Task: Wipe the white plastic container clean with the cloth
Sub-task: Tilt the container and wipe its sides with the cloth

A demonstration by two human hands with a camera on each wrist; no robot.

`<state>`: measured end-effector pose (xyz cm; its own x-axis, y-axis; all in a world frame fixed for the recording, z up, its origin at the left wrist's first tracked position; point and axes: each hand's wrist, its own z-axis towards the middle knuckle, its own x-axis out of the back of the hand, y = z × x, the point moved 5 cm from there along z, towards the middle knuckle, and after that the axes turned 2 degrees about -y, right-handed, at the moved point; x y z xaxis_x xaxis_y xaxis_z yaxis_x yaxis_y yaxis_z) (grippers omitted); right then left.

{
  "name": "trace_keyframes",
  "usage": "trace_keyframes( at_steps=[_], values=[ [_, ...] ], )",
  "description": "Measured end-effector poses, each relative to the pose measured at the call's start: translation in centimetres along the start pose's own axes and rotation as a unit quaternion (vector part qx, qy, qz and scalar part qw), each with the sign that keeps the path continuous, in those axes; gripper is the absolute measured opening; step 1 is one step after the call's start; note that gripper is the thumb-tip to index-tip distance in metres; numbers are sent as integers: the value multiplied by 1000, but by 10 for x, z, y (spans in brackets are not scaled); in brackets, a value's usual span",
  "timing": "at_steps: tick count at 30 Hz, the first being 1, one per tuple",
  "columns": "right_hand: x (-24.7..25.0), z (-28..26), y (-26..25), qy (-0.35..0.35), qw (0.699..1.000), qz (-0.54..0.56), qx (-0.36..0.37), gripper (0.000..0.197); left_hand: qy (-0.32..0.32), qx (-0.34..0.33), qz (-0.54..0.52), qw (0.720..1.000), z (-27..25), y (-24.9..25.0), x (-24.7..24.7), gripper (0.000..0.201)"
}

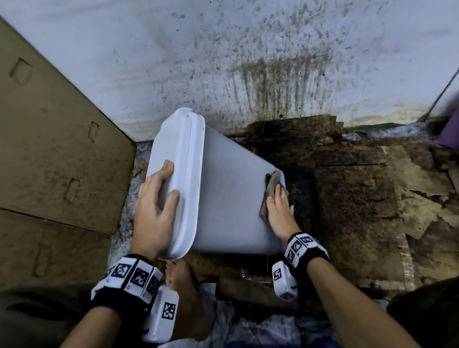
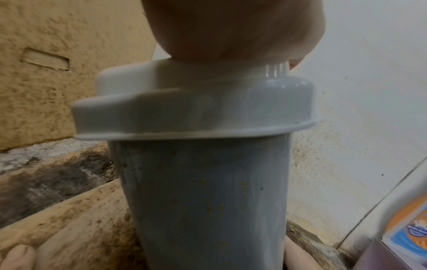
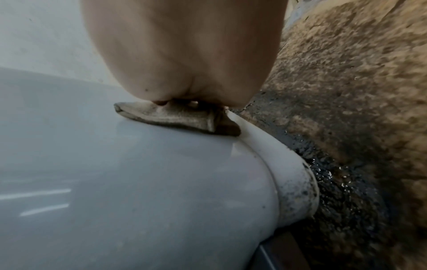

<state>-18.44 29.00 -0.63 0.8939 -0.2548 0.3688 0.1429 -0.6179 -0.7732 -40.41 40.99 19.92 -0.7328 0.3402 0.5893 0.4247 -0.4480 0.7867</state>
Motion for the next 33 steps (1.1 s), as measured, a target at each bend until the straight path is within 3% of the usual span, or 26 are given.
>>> trace_keyframes(
  at_steps=[8,15,21,24,26,29,33],
  values=[
    [-13,-19,-12,-14,999,-32,39,56,-1,2,22,1000,-1,3,-1,47],
    [-33,-97,-73,6,981,-23,192,54,1,-14,43,999,0,17,-6,47],
    [-60,-139,-97,4,969,-1,247,57,1,-24,46,999,1,14,-7,48],
    [-54,-142,-85,-6,960,-73,270,60,-4,-13,35,999,-2,14,-7,50],
    [-47,-137,-73,-16,957,-115,266,61,-4,-9,29,1000,-3,15,-7,50],
    [-39,-126,-51,-34,969,-88,229,59,-4,-1,24,1000,-4,16,-7,52],
    [-29,-108,-17,-53,989,-67,121,58,-5,-5,22,1000,-4,16,-8,52]
  ],
)
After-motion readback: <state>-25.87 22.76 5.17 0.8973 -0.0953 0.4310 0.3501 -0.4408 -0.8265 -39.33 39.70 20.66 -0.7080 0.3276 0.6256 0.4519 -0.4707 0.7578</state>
